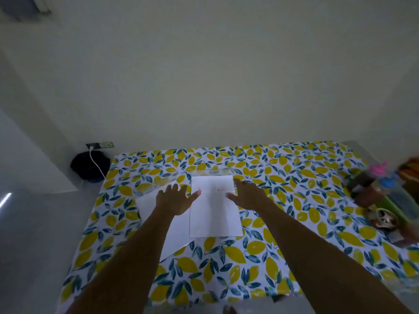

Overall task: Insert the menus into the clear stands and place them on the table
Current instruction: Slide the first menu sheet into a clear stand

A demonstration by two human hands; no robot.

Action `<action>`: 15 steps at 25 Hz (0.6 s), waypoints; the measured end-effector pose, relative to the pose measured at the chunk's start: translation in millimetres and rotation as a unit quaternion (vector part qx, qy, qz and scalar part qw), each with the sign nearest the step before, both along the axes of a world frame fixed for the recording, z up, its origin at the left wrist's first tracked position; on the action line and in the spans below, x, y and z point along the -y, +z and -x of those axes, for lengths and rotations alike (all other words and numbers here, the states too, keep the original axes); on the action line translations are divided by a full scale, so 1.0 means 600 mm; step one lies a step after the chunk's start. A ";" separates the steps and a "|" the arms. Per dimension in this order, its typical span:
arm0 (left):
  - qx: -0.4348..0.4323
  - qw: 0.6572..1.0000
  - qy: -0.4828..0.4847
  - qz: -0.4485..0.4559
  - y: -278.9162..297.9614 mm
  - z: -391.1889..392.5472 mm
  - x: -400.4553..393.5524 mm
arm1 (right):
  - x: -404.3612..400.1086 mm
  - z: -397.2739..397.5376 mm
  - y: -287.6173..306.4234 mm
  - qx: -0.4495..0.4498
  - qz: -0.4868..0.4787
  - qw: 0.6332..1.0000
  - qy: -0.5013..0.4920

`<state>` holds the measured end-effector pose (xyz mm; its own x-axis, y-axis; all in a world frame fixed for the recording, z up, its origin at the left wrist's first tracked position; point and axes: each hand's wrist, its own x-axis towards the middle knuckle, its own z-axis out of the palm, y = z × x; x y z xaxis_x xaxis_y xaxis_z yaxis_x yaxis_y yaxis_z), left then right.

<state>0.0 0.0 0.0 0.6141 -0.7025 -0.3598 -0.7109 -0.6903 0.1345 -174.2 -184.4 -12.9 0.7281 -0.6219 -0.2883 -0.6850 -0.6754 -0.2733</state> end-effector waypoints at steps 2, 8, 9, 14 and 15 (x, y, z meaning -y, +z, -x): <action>-0.020 1.000 0.020 -0.014 -0.031 -0.003 0.029 | 0.028 -0.002 -0.043 -0.018 -0.024 1.000 -0.001; -0.102 0.990 0.082 -0.052 -0.162 0.021 0.072 | 0.076 0.009 -0.184 -0.062 -0.124 0.990 -0.024; -0.125 0.986 0.099 -0.047 -0.183 0.031 0.071 | 0.076 0.012 -0.201 -0.060 -0.144 0.987 -0.031; -0.139 0.977 0.159 -0.009 -0.220 0.055 0.082 | 0.066 0.020 -0.249 -0.008 -0.193 0.976 -0.103; -0.132 0.978 0.165 0.001 -0.221 0.056 0.084 | 0.059 0.018 -0.253 0.011 -0.204 0.971 -0.126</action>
<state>-33.8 -50.3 -132.7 0.6931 -0.4830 -0.5352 -0.3910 -0.8756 0.2838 -185.1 -219.9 -164.9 0.5764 -0.6187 -0.5338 -0.8054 -0.3197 -0.4991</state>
